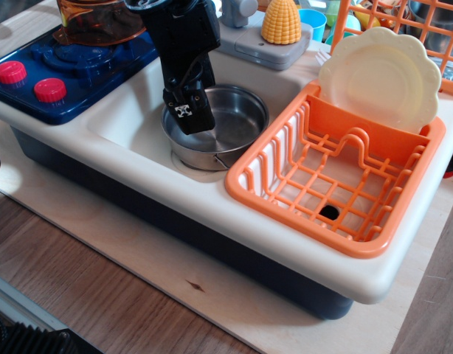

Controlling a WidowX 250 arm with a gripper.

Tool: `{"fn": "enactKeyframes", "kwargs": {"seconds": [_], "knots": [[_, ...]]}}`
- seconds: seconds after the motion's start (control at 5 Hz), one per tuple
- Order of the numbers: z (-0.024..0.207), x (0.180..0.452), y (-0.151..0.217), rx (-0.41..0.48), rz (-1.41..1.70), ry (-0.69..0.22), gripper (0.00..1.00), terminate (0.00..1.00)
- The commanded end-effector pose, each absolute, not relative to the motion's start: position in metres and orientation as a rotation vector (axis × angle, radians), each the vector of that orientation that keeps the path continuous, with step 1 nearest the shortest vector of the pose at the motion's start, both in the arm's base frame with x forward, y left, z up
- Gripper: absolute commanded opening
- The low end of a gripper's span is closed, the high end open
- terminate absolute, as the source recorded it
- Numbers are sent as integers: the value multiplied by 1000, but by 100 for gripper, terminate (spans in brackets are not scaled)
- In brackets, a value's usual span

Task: Put pan from sink into drying rack

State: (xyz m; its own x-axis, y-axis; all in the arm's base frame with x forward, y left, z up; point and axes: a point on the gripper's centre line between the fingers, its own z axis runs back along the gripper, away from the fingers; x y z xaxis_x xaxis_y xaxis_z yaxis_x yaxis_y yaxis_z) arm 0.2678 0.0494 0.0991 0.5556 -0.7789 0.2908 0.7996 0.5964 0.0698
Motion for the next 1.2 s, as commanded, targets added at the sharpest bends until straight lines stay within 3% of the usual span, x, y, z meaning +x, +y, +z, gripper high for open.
{"fn": "enactKeyframes", "kwargs": {"seconds": [0.0,0.4,1.0], "knots": [[106,261,54,-77,-1010,-340,100,0],[90,258,55,-112,-1112,-375,100,0],[52,253,44,-72,-1111,-425,100,0]]}}
